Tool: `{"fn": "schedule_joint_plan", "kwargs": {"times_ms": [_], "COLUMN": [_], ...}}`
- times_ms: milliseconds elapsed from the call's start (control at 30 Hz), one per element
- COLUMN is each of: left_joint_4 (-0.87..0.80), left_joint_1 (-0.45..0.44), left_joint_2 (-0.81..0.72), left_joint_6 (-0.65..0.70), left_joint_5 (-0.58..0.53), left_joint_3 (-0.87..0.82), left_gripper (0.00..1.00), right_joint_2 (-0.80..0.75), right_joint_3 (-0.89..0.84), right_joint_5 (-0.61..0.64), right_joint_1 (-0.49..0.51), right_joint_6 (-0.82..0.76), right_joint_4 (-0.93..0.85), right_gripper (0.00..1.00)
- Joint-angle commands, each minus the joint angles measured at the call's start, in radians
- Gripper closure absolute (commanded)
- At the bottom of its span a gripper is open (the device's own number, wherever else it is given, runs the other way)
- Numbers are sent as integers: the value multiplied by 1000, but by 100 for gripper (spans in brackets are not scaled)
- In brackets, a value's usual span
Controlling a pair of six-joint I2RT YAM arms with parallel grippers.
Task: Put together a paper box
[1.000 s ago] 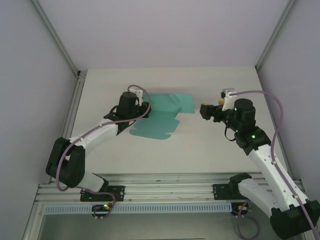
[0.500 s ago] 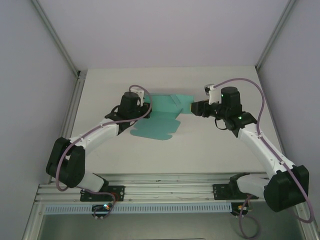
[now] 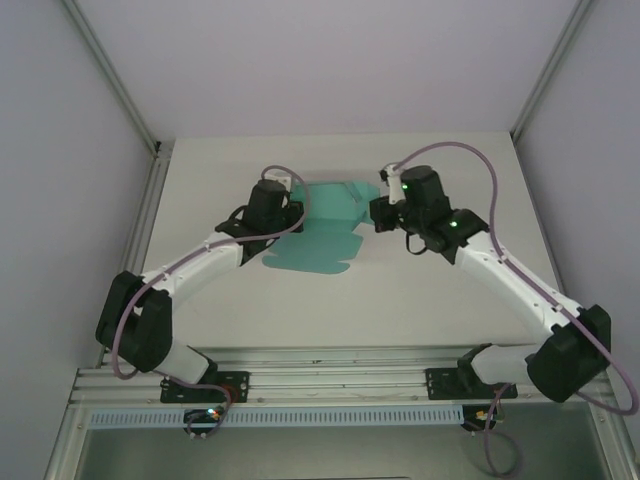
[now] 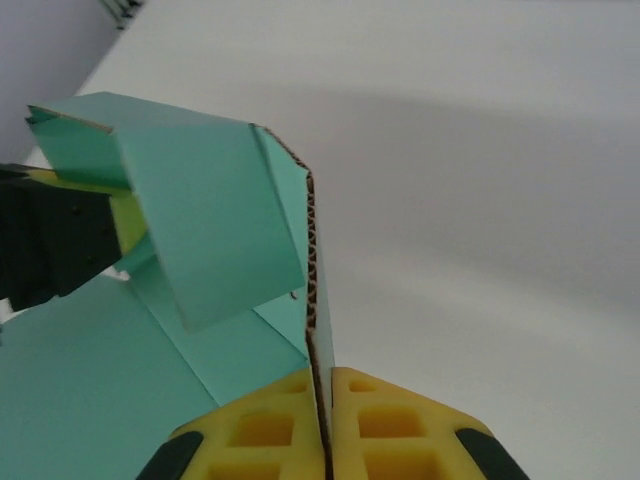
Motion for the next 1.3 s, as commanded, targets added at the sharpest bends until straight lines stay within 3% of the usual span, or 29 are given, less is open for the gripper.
{"fn": "schedule_joint_plan", "kwargs": {"times_ms": [0, 67, 233, 467, 733, 933, 1067, 1267], "left_joint_4": [-47, -54, -69, -57, -50, -34, 31, 81], "left_joint_1": [-38, -45, -53, -59, -60, -42, -2, 29], "left_joint_2": [6, 9, 33, 46, 54, 52, 38, 12], "left_joint_6": [-17, -26, -56, -82, -88, -87, -92, -76], "left_joint_5": [-41, -52, -61, -35, -17, -5, 63, 96], "left_joint_3": [53, 59, 77, 81, 80, 57, 9, -34], "left_gripper": [100, 100, 100, 100, 100, 100, 100, 100], "right_joint_2": [108, 159, 246, 396, 469, 388, 248, -10], "right_joint_3": [130, 183, 266, 436, 499, 443, 346, 191], "right_joint_5": [402, 432, 373, 508, 396, 335, 279, 275], "right_joint_1": [79, 122, 205, 293, 323, 330, 333, 317], "right_joint_6": [91, 106, 143, 194, 169, 141, 76, -35], "right_joint_4": [-244, -283, -233, -334, -278, -212, -143, -88], "right_gripper": [96, 96, 97, 95, 82, 57, 26, 11]}}
